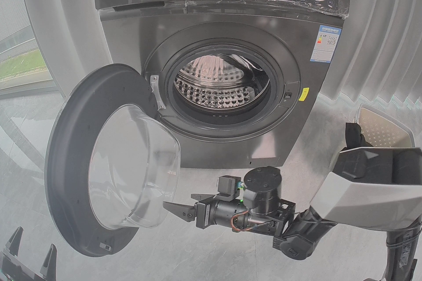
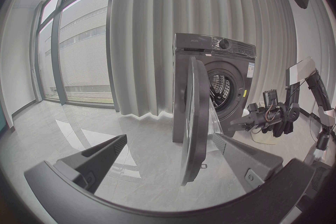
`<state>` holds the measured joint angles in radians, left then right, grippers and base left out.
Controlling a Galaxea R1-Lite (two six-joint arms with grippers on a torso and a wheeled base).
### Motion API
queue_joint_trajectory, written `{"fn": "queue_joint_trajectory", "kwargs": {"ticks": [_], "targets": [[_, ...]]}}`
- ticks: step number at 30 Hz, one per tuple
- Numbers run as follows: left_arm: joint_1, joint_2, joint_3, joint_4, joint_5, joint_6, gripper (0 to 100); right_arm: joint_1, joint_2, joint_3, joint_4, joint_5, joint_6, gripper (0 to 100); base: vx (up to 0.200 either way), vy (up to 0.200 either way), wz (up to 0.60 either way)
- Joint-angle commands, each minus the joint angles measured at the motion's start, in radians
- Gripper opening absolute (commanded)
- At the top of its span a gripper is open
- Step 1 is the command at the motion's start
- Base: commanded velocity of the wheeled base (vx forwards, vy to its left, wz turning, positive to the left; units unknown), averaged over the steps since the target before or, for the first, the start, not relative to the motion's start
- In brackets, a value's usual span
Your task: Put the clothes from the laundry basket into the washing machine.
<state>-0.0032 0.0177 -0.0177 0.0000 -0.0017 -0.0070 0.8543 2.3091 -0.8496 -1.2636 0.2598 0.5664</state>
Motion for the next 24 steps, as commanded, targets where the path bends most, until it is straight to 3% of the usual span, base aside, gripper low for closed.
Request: {"fn": "queue_joint_trajectory", "kwargs": {"ticks": [1,2,3,4,7,9,13,16,21,24], "targets": [[0.0,-0.015,0.018,0.0,0.0,0.002,100,-0.024,-0.226,0.159,-0.013,-0.001,-0.051,100,0.0,0.0,0.0],[0.0,-0.015,0.018,0.0,0.0,0.001,100,-0.04,-0.281,0.205,-0.013,-0.002,-0.092,100,0.0,0.0,0.0],[0.0,-0.015,0.018,0.0,0.0,0.001,100,-0.04,-0.281,0.205,-0.013,-0.002,-0.092,100,0.0,0.0,0.0],[0.0,-0.015,0.016,0.0,0.0,0.001,100,-0.057,-0.352,0.261,-0.011,-0.01,-0.16,100,0.0,0.0,0.0],[0.0,-0.015,0.016,0.0,0.0,0.002,100,-0.086,-0.464,0.339,-0.013,-0.056,-0.27,100,0.0,0.0,0.0],[0.0,-0.015,0.016,0.0,0.0,0.001,100,-0.096,-0.53,0.374,-0.013,-0.08,-0.301,100,0.0,0.0,0.0],[0.0,-0.015,0.016,0.0,0.0,0.001,100,-0.132,-0.625,0.449,0.0,-0.088,-0.329,100,0.0,0.0,0.0],[0.0,-0.015,0.018,0.0,0.0,-0.001,100,-0.19,-0.688,0.544,-0.011,-0.09,-0.387,100,0.0,0.0,0.0],[0.0,-0.015,0.018,0.0,0.0,-0.001,100,-0.297,-0.814,0.667,-0.011,-0.122,-0.425,100,0.0,0.0,0.0],[0.0,-0.015,0.018,0.0,0.0,-0.001,100,-0.31,-0.91,0.713,0.004,-0.12,-0.438,100,0.0,0.0,0.0]]}}
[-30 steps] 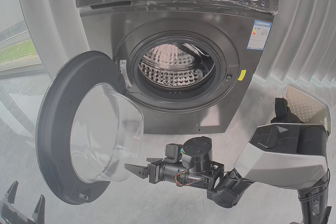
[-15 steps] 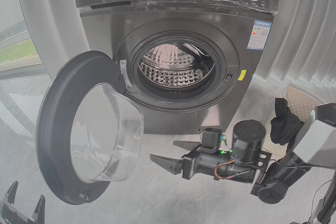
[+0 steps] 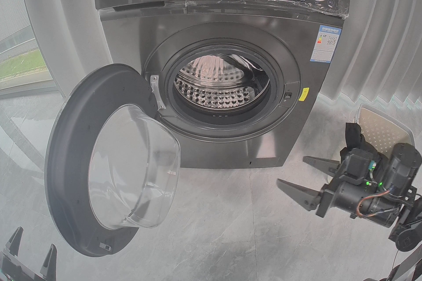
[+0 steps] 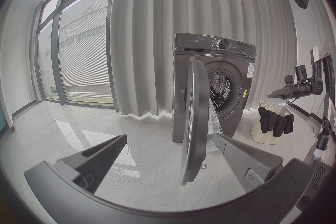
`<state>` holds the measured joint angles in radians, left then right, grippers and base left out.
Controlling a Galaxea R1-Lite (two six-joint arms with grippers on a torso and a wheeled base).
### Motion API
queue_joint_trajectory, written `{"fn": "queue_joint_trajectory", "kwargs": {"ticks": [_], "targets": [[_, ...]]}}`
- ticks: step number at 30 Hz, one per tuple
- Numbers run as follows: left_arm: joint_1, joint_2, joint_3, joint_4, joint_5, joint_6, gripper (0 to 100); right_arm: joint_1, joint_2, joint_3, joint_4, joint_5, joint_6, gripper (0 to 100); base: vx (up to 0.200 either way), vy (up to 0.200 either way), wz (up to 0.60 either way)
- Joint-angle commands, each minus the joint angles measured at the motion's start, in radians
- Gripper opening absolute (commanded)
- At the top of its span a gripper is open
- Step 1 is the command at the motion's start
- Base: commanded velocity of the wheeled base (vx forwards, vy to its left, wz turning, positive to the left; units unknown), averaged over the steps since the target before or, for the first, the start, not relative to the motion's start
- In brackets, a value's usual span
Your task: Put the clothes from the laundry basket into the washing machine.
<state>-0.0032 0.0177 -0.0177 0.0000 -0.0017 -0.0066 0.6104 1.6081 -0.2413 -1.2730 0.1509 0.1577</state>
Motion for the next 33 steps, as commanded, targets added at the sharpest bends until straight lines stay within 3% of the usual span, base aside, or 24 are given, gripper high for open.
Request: {"fn": "queue_joint_trajectory", "kwargs": {"ticks": [1,11,17,18,19,21,24,25,27,28,29,33], "targets": [[0.0,-0.015,0.018,0.0,0.0,-0.003,100,-0.063,-0.237,0.119,0.02,-0.011,-0.03,100,0.0,0.0,0.0],[0.0,-0.015,0.016,-0.002,-0.003,-0.006,100,-0.075,-0.396,0.241,0.044,-0.017,-0.043,100,0.0,0.0,0.0],[0.0,-0.015,0.016,-0.002,-0.003,-0.003,100,-0.268,-0.611,0.241,0.211,-0.008,-0.136,100,0.0,0.0,0.0],[0.0,-0.015,0.016,-0.002,-0.003,-0.003,100,-0.274,-0.617,0.241,0.215,-0.008,-0.139,100,0.0,0.0,0.0],[0.0,-0.015,0.016,-0.002,-0.003,-0.003,100,-0.348,-0.706,0.241,0.267,-0.007,-0.175,100,0.0,0.0,0.0],[0.0,-0.015,0.018,0.0,-0.003,-0.001,100,-0.402,-0.849,0.241,0.362,0.004,-0.198,100,0.0,0.0,0.0],[0.0,-0.015,0.016,0.0,-0.001,0.0,100,-0.459,-1.047,0.241,0.534,0.021,-0.191,100,0.0,0.0,0.0],[0.0,-0.015,0.016,0.0,-0.001,0.0,100,-0.459,-1.047,0.241,0.534,0.021,-0.191,100,0.0,0.0,0.0],[0.0,-0.015,0.016,0.0,-0.001,0.002,100,-0.517,-1.254,0.241,0.701,0.038,-0.188,100,0.0,0.0,0.0],[0.0,-0.015,0.016,0.0,-0.001,0.002,100,-0.517,-1.254,0.241,0.701,0.038,-0.188,100,0.0,0.0,0.0],[0.0,-0.015,0.016,0.0,-0.001,0.002,100,-0.537,-1.352,0.241,0.797,0.05,-0.187,100,0.0,0.0,0.0],[0.0,-0.015,0.018,0.0,-0.003,0.004,100,-0.578,-1.481,0.241,0.946,0.053,-0.187,100,0.0,0.0,0.0]]}}
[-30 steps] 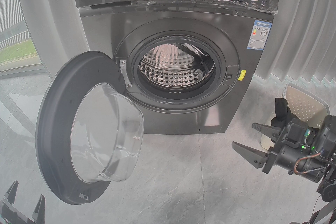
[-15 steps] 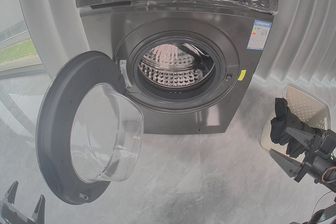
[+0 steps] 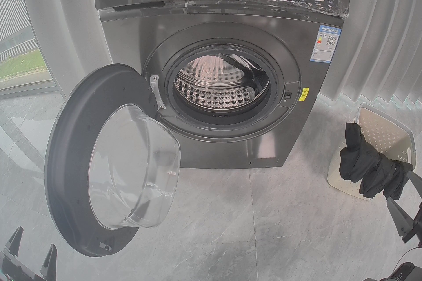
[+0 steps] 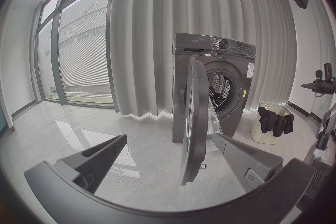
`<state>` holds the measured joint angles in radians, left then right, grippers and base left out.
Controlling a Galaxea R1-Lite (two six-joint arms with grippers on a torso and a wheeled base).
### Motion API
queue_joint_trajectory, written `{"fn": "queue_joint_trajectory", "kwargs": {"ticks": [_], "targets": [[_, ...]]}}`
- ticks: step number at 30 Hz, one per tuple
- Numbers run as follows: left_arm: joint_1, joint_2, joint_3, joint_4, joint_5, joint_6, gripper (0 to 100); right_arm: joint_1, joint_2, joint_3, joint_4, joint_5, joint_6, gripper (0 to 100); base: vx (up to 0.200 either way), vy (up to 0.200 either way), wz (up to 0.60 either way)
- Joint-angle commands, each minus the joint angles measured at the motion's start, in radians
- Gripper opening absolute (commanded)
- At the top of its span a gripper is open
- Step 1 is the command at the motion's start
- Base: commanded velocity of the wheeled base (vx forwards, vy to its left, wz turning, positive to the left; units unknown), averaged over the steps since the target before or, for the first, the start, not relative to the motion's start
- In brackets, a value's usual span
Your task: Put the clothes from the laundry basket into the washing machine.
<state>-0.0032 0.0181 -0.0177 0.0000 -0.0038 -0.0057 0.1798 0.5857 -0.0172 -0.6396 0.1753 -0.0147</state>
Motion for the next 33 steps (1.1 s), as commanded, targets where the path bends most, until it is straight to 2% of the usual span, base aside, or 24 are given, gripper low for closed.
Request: {"fn": "queue_joint_trajectory", "kwargs": {"ticks": [1,5,8,10,11,12,13,22,28,33], "targets": [[0.0,-0.015,0.018,0.0,-0.001,0.003,100,-0.155,-0.475,0.017,0.337,0.029,-0.014,100,0.0,0.0,0.0],[0.0,-0.015,0.018,0.0,-0.001,0.003,100,-0.177,-0.518,0.017,0.399,0.029,-0.016,100,0.0,0.0,0.0],[0.0,-0.015,0.018,0.0,0.001,0.001,100,-0.175,-0.586,0.017,0.5,0.013,-0.014,100,0.0,0.0,0.0],[0.0,-0.015,0.018,0.0,0.002,0.0,100,-0.174,-0.586,0.017,0.564,-0.022,-0.013,100,0.0,0.0,0.0],[0.0,-0.015,0.018,0.0,0.002,0.0,100,-0.174,-0.586,0.017,0.564,-0.022,-0.013,100,0.0,-0.2,0.0],[0.0,-0.015,0.016,0.0,0.004,0.001,100,-0.172,-0.586,0.017,0.571,-0.059,-0.022,100,0.0,-0.2,0.0],[0.0,-0.015,0.018,0.0,0.004,0.0,100,-0.174,-0.586,0.017,0.571,-0.069,-0.022,100,0.0,-0.2,0.0],[0.0,-0.015,0.016,0.0,0.005,0.0,100,-0.174,-0.586,0.017,0.586,-0.074,-0.024,100,0.0,-0.2,0.0],[0.0,-0.015,0.018,0.0,0.004,0.001,100,-0.175,-0.586,0.017,0.586,-0.073,-0.044,100,0.0,0.0,0.0],[0.0,-0.015,0.018,0.0,0.004,0.003,100,-0.175,-0.586,0.017,0.586,-0.074,-0.03,100,0.0,-0.08,0.0]]}}
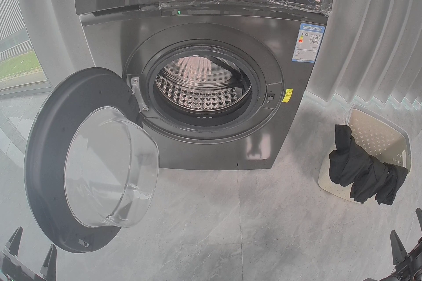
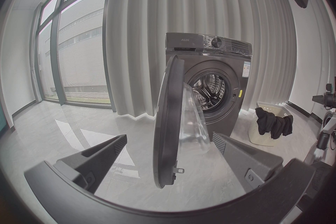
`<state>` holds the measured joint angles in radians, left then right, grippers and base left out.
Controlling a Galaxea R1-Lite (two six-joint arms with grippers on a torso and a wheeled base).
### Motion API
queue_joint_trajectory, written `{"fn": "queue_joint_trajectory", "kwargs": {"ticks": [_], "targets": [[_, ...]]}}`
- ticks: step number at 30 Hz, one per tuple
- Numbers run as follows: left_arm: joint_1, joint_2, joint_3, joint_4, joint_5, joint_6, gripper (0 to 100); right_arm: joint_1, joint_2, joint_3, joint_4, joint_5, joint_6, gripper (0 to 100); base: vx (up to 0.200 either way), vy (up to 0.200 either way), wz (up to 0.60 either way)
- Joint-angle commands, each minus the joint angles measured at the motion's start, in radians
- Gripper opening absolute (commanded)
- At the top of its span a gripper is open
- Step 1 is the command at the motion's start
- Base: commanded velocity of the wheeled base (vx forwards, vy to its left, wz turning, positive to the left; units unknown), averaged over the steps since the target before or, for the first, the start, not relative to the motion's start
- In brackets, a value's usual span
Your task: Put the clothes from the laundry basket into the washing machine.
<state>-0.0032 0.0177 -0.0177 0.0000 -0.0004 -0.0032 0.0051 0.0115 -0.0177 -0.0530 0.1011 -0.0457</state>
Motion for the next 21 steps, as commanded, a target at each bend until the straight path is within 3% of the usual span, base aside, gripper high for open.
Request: {"fn": "queue_joint_trajectory", "kwargs": {"ticks": [1,10,17,21], "targets": [[0.002,-0.015,0.016,0.0,0.0,0.0,100,-0.001,-0.011,0.018,-0.001,0.0,0.001,100,0.0,-0.2,0.0],[0.0,-0.015,0.018,0.0,0.0,-0.001,100,-0.001,-0.011,0.018,-0.001,0.0,0.004,100,0.0,-0.2,0.0],[0.0,-0.015,0.016,0.0,0.0,-0.003,100,-0.001,-0.011,0.018,-0.001,0.0,0.0,100,0.0,0.0,0.0],[0.0,-0.015,0.018,0.0,0.0,-0.001,100,-0.001,-0.011,0.018,-0.001,0.0,0.0,100,0.0,0.0,-0.6]]}}
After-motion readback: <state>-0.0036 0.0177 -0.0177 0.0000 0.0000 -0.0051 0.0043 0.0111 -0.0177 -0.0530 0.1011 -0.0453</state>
